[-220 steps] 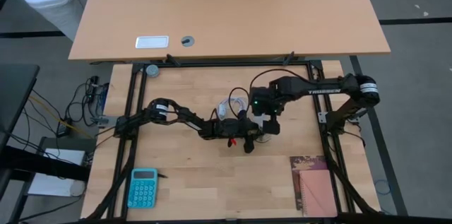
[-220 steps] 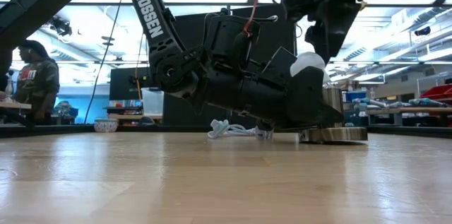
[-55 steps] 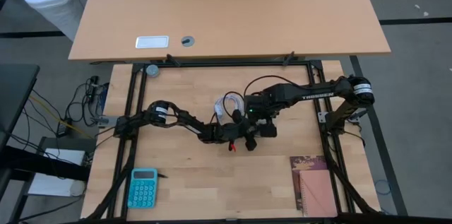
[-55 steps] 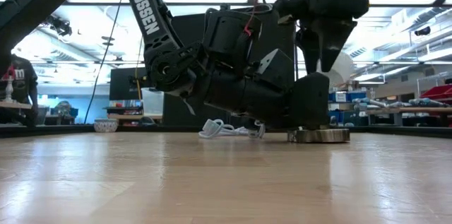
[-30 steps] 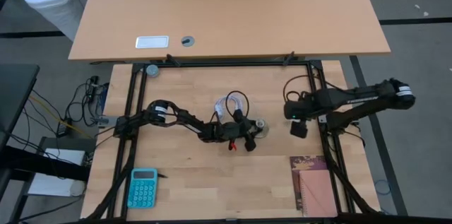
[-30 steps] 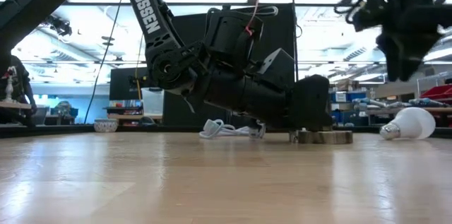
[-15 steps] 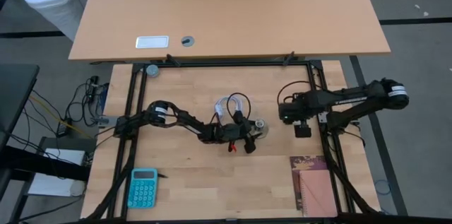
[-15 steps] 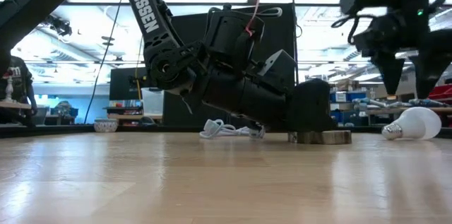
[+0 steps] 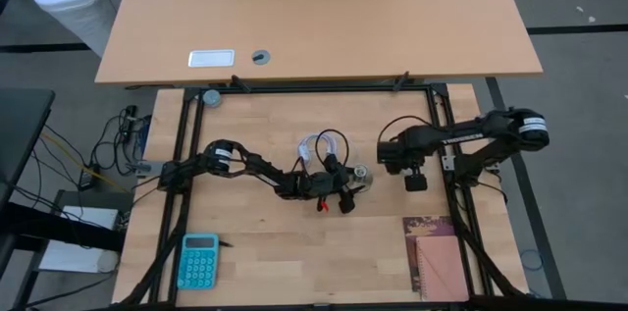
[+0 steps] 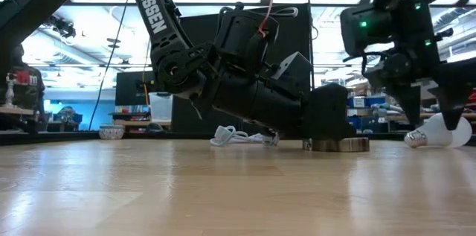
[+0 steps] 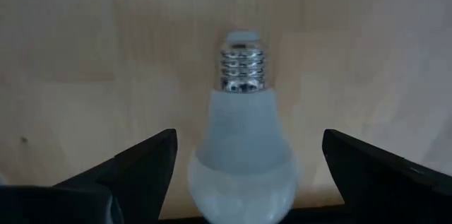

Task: Screw lightbulb
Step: Insert the white lightbulb into the lamp socket

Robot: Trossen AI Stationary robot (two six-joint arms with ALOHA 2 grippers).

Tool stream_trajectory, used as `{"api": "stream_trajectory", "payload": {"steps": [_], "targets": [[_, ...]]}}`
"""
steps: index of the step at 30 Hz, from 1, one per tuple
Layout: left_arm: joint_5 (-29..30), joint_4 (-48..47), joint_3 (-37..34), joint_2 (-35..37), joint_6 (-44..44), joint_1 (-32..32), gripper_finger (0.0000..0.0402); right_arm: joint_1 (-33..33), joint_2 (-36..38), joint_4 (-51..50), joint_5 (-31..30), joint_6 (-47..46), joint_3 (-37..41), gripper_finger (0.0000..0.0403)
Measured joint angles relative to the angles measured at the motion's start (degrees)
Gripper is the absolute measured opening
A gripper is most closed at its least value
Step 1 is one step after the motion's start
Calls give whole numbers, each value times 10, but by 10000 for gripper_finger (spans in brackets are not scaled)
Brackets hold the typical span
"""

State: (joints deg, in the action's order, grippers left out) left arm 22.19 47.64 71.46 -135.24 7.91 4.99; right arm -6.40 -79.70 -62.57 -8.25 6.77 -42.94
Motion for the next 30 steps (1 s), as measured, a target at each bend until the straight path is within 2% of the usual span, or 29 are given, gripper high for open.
{"api": "stream_trajectory", "payload": {"steps": [5, 15, 21, 27, 30], "targets": [[-5, -2, 0, 0, -1, 0, 292, -3, -36, 11, 10, 4, 0, 338], [-6, -7, 0, 1, -3, 0, 292, -2, -103, 13, 25, 9, 1, 273], [-6, -7, 0, 1, -4, 0, 292, -2, -87, 17, 25, -2, 1, 232], [-11, -19, -1, 11, -13, 1, 292, -2, -50, 6, 25, -23, -12, 225], [-11, -61, -2, 31, -34, 4, 292, -2, -24, 8, 25, -32, -29, 224]]}}
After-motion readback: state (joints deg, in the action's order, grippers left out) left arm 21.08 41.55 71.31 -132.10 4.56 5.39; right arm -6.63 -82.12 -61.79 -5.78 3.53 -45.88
